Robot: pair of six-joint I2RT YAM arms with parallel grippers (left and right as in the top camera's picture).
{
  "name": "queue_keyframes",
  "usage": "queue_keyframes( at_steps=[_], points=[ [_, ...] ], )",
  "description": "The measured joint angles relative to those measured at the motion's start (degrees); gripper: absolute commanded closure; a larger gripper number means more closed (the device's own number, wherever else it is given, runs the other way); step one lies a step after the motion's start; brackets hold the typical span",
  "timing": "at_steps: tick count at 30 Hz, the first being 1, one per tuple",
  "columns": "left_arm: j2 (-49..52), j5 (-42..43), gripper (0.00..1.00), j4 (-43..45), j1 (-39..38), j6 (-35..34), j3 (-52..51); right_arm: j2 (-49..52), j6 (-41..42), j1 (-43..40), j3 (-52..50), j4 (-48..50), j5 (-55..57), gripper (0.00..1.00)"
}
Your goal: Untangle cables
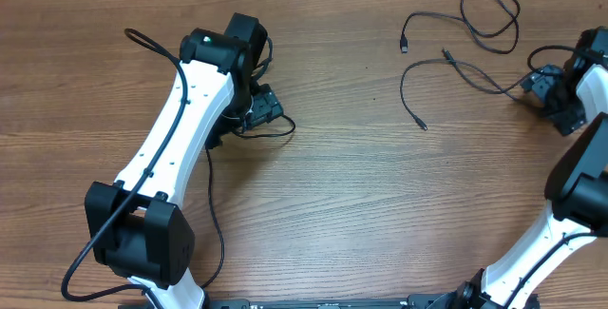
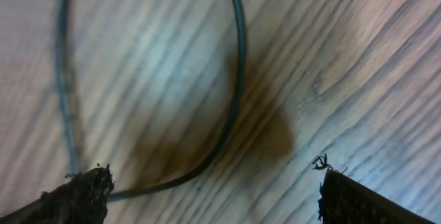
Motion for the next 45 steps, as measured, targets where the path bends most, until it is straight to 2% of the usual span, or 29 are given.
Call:
queue_keyframes(
  at_steps=[3, 10, 14, 17, 23, 27, 32, 37, 40, 42, 45],
  points=[
    [0.0, 0.35, 0.0, 0.0, -0.11, 0.0, 0.0, 2.08, 0.0, 0.02, -0.04, 0.31, 0.9, 0.09],
    [0.0, 0.39, 0.01, 0.02, -0.11, 0.0, 0.0, 2.23, 0.15, -0.15, -0.04, 2.36, 0.76, 0.48],
    [0.0, 0.39, 0.0, 0.0, -0.11, 0.0, 0.0, 2.32, 0.33, -0.17, -0.04, 3.91, -1.36, 0.65],
    [0.0, 0.39, 0.0, 0.0, -0.11, 0.0, 0.0, 2.4, 0.5, -0.17, -0.04, 4.96, -3.74, 0.7],
    [0.0, 0.39, 0.0, 0.0, -0.11, 0.0, 0.0, 2.51, 0.61, -0.22, -0.04, 6.43, -8.72, 0.72],
    [0.0, 0.39, 0.0, 0.0, -0.11, 0.0, 0.0, 2.56, 0.68, -0.22, -0.04, 6.88, -10.27, 0.7],
    [0.0, 0.39, 0.0, 0.0, -0.11, 0.0, 0.0, 2.62, 0.52, -0.22, -0.04, 8.24, -11.34, 0.6],
    [0.0, 0.42, 0.0, 0.0, -0.11, 0.0, 0.0, 2.62, -0.31, -0.2, 0.2, 7.63, -12.48, 0.34],
    [0.0, 0.42, 0.0, 0.02, -0.11, 0.0, 0.0, 2.62, -0.5, -0.33, 1.62, 4.85, -14.19, 0.07],
    [0.0, 0.55, 0.0, 0.02, -0.11, 0.0, 0.0, 2.62, -1.07, -0.46, 2.97, 2.51, -14.95, 0.01],
    [0.0, 0.57, 0.0, 0.02, -0.11, 0.0, 0.0, 2.58, -2.25, -0.7, 5.95, -0.92, -16.39, 0.0]
  ],
)
